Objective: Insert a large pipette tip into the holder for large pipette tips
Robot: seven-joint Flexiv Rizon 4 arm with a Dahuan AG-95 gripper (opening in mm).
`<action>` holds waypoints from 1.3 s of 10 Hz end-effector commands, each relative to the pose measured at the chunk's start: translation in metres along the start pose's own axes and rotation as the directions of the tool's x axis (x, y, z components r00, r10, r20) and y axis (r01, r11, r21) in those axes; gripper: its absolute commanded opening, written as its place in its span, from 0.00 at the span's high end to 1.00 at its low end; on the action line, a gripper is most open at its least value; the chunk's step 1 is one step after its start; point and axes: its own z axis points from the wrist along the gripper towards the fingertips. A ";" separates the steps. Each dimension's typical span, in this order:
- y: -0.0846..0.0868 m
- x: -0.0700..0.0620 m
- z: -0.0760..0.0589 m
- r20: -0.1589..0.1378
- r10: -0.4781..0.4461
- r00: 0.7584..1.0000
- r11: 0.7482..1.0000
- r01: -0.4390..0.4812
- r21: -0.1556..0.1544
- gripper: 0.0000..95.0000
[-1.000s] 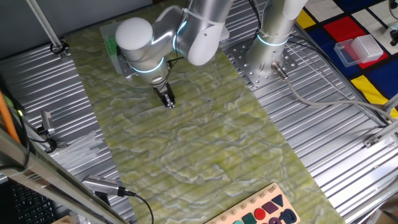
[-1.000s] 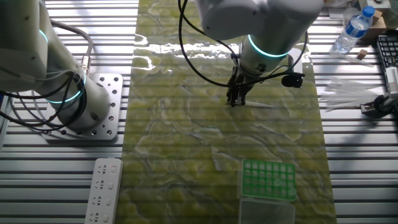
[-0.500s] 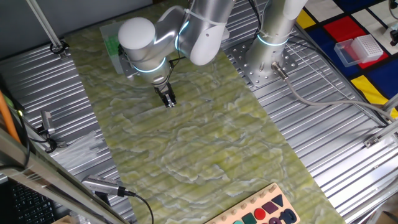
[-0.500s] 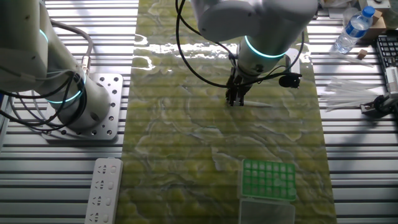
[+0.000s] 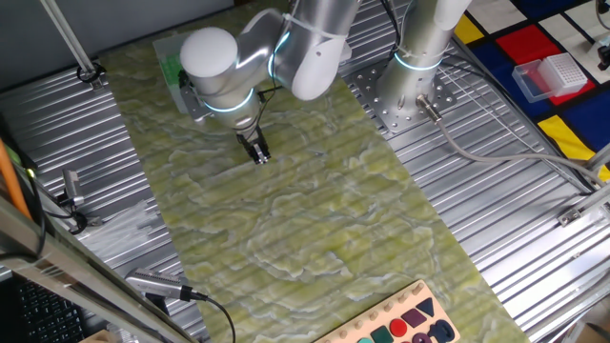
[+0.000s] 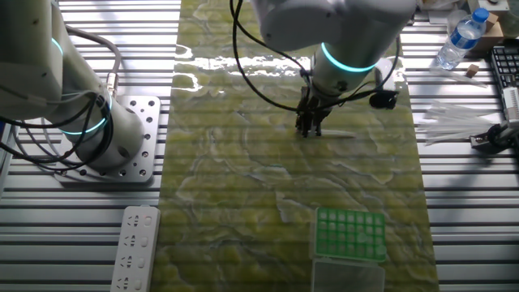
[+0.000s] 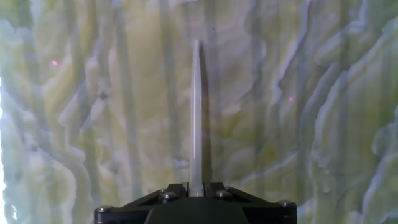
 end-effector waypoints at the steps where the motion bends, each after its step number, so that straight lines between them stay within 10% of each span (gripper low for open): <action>1: -0.016 -0.008 -0.025 -0.014 -0.168 0.986 0.984 0.169 0.050 1.00; 7: -0.063 -0.035 -0.118 -0.146 -0.602 0.785 0.772 0.619 0.146 1.00; 9: -0.070 -0.039 -0.126 -0.213 -0.646 0.734 0.709 0.679 0.191 1.00; 13: -0.102 -0.037 -0.128 -0.313 -0.741 0.594 0.564 0.804 0.190 1.00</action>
